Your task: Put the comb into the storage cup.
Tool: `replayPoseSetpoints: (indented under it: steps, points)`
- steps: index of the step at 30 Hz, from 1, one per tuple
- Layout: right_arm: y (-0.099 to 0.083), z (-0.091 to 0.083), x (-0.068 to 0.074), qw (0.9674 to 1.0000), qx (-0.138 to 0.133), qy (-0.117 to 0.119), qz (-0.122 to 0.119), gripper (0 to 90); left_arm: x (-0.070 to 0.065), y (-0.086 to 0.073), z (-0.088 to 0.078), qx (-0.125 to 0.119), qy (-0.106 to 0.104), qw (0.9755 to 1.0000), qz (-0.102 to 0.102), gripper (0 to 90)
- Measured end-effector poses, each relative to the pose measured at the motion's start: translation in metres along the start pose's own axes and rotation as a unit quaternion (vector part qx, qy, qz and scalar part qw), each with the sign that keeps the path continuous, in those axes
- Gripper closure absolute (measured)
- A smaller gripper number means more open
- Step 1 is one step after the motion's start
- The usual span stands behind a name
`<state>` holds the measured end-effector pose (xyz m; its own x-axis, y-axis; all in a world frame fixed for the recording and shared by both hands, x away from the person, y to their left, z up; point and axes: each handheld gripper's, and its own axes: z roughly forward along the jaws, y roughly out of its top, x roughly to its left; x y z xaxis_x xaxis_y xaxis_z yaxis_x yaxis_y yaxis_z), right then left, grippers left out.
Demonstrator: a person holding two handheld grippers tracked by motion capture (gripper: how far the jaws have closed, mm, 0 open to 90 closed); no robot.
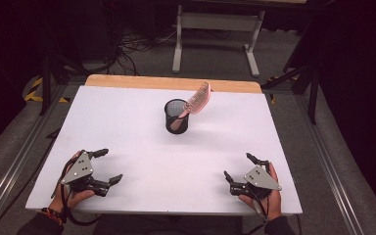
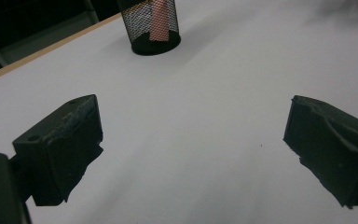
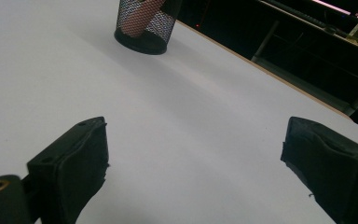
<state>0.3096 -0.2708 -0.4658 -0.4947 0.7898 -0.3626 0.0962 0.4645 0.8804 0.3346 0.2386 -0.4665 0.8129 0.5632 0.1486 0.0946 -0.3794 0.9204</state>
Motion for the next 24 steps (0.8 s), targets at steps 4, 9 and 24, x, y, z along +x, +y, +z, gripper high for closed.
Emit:
replayPoseSetpoints:
  steps: [4, 9, 24]
  points:
    - [-0.0001, -0.0014, -0.0019, 0.9999, -0.005, 0.002, 0.013, 5.9, -0.0005, 0.0001, 0.0015, 0.002, -0.002, 1.0000, 0.000, 5.3]
    - [0.0017, -0.0024, -0.0004, 0.9998, -0.011, 0.004, 0.015, 5.9, -0.0029, 0.0010, 0.0022, 0.001, -0.008, 0.9999, 0.008, 5.3]
    - [0.0021, -0.0050, 0.0016, 0.9998, -0.009, -0.013, 0.012, 6.3, -0.0035, 0.0023, 0.0031, -0.001, -0.015, 0.9998, 0.013, 5.3]
